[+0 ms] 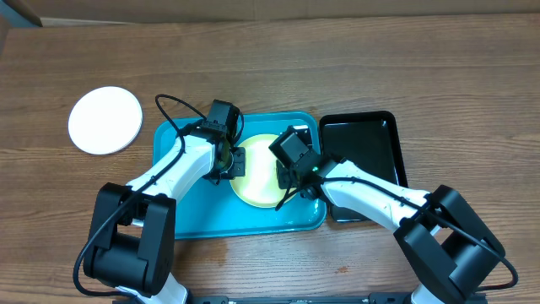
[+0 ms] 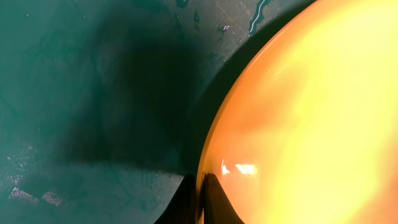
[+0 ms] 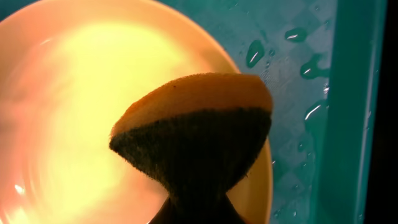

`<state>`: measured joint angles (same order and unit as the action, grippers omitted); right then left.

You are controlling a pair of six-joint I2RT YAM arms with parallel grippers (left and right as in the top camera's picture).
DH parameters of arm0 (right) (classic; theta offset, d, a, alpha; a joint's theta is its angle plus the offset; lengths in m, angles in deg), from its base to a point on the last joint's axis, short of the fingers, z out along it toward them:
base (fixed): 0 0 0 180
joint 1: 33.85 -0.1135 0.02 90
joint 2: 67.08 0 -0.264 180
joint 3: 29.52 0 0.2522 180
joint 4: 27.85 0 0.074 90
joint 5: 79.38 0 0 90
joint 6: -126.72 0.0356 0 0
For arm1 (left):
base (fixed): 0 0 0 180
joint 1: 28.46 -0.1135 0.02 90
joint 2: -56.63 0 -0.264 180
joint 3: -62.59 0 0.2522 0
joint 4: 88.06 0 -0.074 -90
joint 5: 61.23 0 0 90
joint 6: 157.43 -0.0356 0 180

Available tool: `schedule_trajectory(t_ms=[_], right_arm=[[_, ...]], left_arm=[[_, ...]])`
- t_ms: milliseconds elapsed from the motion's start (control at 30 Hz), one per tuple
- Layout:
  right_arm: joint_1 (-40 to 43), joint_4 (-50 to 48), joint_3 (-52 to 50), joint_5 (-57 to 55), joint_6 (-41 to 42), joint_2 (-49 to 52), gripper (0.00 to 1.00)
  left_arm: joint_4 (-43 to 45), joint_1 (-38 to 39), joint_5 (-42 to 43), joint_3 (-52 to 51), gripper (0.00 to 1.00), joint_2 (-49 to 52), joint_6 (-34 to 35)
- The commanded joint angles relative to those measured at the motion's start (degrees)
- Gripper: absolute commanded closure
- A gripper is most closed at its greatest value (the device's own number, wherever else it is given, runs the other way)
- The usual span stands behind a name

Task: Clean dirty plates on tray and stack at the side
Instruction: 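Carry the sponge over the yellow plate and scrub it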

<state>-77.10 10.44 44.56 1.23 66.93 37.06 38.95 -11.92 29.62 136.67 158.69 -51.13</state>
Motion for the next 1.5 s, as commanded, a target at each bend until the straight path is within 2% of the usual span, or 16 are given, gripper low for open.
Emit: schedule_trajectory(t_ms=[0, 500, 933, 1467], right_arm=[[-1.49, 0.22, -0.37, -0.04, 1.57, 1.16, 0.96], [-1.68, -0.61, -0.37, -3.48, 1.55, 3.37, 0.96], [-1.62, -5.14, -0.37, -5.18, 1.09, 6.75, 0.96], [2.78, -10.14, -0.37, -4.48, -0.44, 7.87, 0.96]], left_arm=[[-0.72, 0.26, -1.25, 0.22, 0.96, 0.81, -0.42], [-1.20, 0.26, -1.27, 0.22, 0.96, 0.81, -0.46], [-1.25, 0.26, -1.27, 0.20, 0.96, 0.81, -0.46], [-1.27, 0.26, -1.29, 0.22, 0.96, 0.81, -0.50]])
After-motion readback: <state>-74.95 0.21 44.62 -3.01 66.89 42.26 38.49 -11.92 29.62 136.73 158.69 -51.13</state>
